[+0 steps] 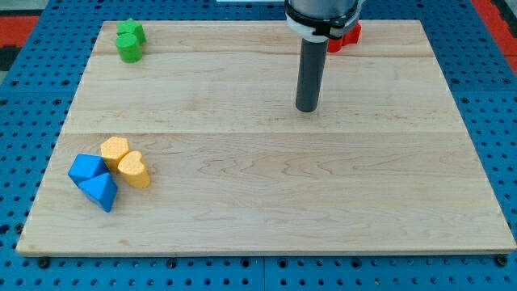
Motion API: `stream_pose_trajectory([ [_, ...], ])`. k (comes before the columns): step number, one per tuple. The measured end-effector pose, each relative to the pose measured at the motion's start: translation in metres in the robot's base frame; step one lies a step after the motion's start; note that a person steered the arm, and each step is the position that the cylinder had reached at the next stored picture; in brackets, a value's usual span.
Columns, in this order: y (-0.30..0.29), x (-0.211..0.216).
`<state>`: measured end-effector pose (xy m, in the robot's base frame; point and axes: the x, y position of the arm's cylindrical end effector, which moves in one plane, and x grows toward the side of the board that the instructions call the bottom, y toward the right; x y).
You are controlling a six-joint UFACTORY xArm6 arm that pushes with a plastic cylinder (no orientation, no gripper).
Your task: Keep arm on bottom left to red blocks
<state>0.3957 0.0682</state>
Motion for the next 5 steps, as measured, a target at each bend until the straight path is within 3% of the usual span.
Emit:
stream_pose_trajectory([
  [5,0.013,0.000],
])
